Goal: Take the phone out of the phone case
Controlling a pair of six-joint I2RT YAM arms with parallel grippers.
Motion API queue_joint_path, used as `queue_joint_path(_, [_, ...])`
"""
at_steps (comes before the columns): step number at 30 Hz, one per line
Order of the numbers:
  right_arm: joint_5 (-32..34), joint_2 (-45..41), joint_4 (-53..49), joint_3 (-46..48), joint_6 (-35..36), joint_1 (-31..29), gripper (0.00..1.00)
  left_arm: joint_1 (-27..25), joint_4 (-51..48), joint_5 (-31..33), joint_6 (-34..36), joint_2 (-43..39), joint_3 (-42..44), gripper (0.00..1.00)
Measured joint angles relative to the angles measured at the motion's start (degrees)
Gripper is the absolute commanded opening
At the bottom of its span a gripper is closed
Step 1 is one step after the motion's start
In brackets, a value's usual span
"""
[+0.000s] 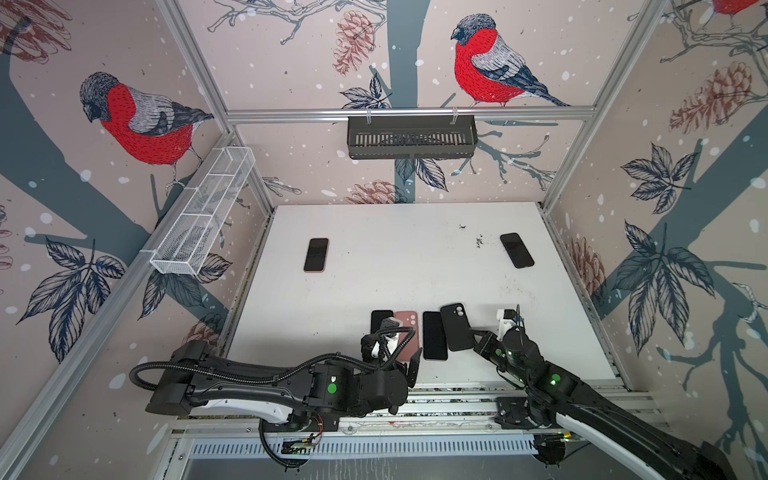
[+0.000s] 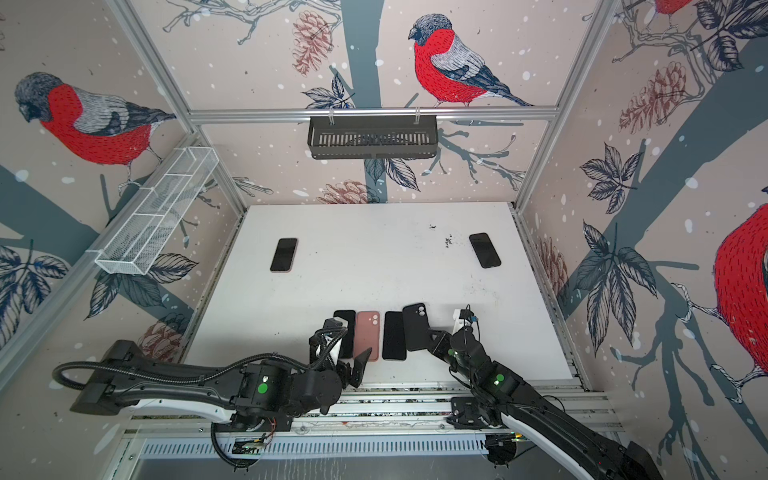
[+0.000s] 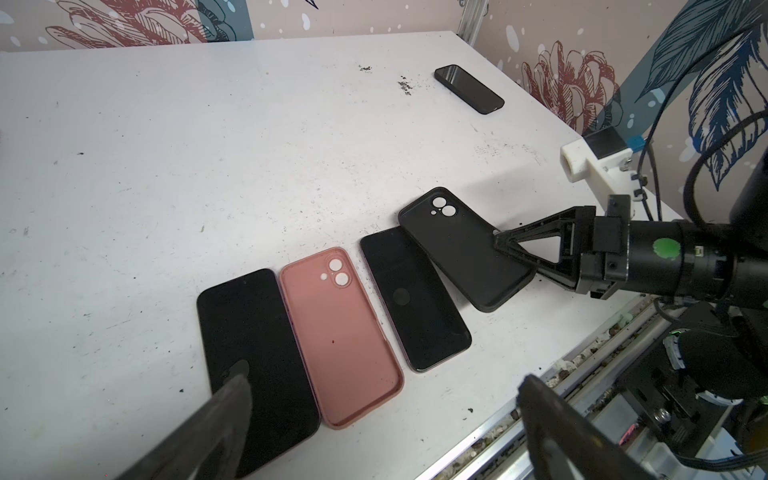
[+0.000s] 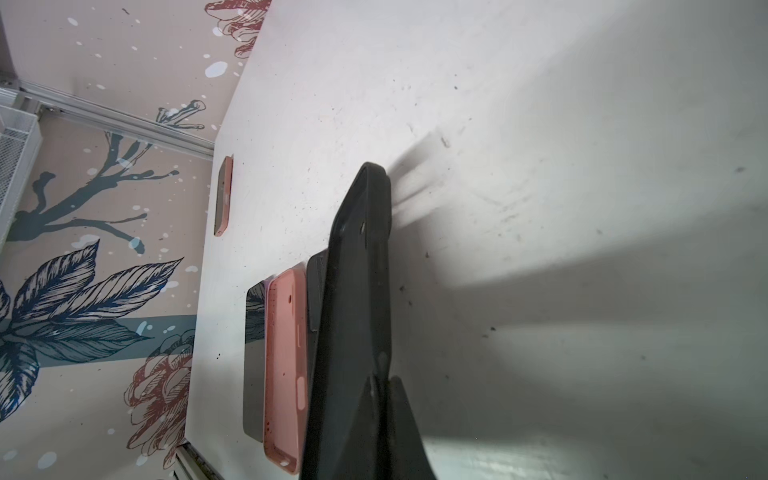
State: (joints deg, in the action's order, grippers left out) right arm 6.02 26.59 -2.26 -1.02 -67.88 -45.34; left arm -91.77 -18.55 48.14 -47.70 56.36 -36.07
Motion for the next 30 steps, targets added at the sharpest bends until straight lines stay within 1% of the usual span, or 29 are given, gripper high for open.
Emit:
queue_joint_path(8, [8.8,5.6,-0.8,-0.7,-7.6,-8.0,0.0,-0.1,-1.0,0.1,-0.5,0.0,-0.2,0.99])
queue_joint_path(13, [14.8,11.6,-1.4,-1.0,-14.5,-13.2,0.0,-0.1,-0.7,0.1,-0.3,-2.4,0.7,0.99])
queue_joint_path(15, [17.2,13.5,-3.1,-1.8,-17.3,-15.0,0.0,-0.1,-0.4,0.2,-0.3,-3.6,1.3,0.99])
queue_joint_path(19, [21.8,16.1,-5.6,-3.2,-20.6,-17.0,0.0,-0.1,-0.1,0.1,-0.3,-6.0,2.5,0.99])
queue_joint_path(24, [25.3,23.0,-3.1,-4.6,-20.3,-18.3,0.0,-0.1,0.3,0.1,-0.3,-9.0,4.3,0.99])
queue_joint_path(27, [26.7,24.1,-0.1,-4.1,-18.7,-19.5,0.0,-0.1,0.3,0.1,-0.3,-9.8,4.7,0.99])
queue_joint_path(30, [26.3,24.1,-0.3,-4.5,-16.2,-20.3,0.0,-0.1,0.3,0.1,-0.3,-9.7,4.4,0.99])
